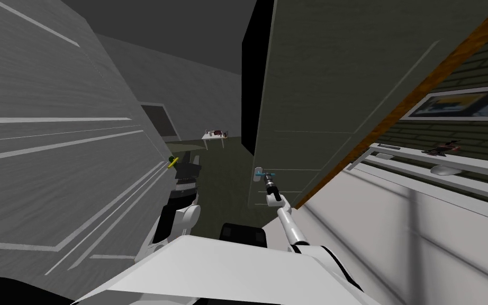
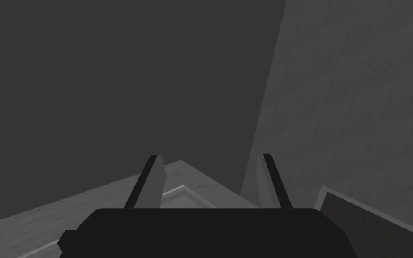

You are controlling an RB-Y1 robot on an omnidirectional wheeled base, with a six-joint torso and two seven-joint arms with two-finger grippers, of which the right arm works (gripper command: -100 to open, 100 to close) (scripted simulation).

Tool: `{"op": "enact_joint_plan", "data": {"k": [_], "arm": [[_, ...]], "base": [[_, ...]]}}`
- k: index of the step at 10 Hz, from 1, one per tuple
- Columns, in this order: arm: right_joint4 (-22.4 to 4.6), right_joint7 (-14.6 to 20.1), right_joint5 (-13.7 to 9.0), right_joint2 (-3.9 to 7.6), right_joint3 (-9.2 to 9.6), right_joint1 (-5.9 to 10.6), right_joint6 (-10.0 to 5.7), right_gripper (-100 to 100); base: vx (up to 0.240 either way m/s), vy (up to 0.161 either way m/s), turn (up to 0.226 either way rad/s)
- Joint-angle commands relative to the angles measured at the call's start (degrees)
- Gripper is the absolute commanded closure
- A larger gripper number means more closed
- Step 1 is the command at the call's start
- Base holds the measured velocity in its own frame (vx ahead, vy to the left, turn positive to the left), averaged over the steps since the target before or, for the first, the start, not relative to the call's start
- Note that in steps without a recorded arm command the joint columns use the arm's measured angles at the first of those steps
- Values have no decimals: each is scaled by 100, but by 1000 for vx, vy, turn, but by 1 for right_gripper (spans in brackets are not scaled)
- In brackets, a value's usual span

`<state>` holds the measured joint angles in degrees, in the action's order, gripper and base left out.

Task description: Push the door open

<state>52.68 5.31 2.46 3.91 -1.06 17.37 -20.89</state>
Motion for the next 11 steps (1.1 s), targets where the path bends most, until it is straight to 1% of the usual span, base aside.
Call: {"op": "enact_joint_plan", "data": {"k": [1, 4, 7, 8, 9, 11], "arm": [[42, -24, -24, 40, -112, 16, 23, 100], [5, -92, -63, -3, -319, 36, 35, 100], [-22, -141, -91, -53, -467, 51, 44, 100], [-22, -134, -88, -27, -460, 29, 52, 100], [-27, -159, -111, 26, -565, 34, 44, 100], [-35, -182, -129, 60, -646, 32, 42, 100]], "base": [[165, 137, -85], [171, 139, -79], [145, 120, -68], [60, 41, -38], [122, 43, -50], [158, 68, -47]]}}
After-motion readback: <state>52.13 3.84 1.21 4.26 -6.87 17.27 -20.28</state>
